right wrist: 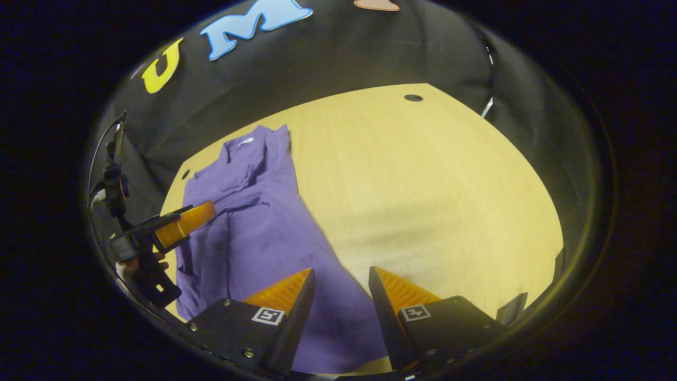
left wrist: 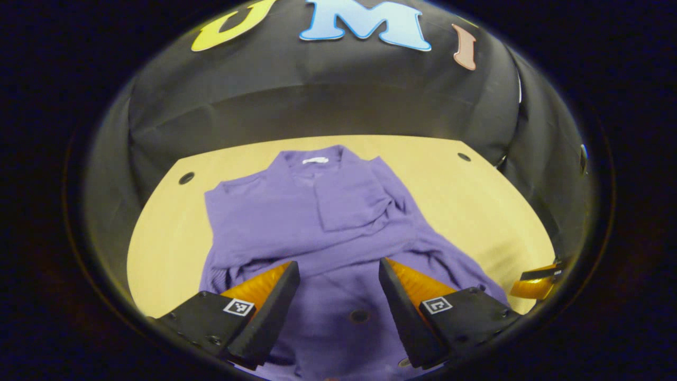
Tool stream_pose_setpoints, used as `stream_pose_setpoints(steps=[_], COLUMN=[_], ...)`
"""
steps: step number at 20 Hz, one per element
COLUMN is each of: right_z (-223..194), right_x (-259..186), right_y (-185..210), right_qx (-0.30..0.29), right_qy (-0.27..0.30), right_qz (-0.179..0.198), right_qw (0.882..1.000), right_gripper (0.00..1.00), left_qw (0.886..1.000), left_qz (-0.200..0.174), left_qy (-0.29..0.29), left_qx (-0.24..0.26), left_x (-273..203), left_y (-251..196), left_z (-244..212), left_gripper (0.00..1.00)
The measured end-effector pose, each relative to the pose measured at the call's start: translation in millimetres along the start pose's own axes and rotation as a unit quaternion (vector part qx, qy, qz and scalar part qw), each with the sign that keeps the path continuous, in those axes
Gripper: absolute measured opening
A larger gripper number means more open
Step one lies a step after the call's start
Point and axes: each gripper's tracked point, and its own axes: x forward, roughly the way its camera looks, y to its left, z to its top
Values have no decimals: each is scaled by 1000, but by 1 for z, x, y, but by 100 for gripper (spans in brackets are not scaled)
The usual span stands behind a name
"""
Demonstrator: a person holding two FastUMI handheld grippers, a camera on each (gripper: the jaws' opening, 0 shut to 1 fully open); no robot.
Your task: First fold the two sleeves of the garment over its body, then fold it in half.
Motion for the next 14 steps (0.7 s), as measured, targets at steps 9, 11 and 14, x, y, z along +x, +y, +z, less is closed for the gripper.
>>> stream_pose_setpoints(steps=[9, 11, 14], right_z=[-56, -65, -73], right_x=[3, 1, 3], right_y=[17, 16, 13], right_qx=[-57, -65, -81], right_qy=[64, 76, 87], right_qz=[-5, -9, -17], right_qw=[996, 995, 993], right_gripper=[65, 66, 69], left_qw=[997, 996, 993], left_qz=[46, 53, 65], left_qy=[63, 73, 93], left_qx=[-10, -11, -13], left_x=[-79, -93, -107], left_y=[53, 59, 66], left_z=[-107, -124, -147], left_gripper=[99, 99, 99])
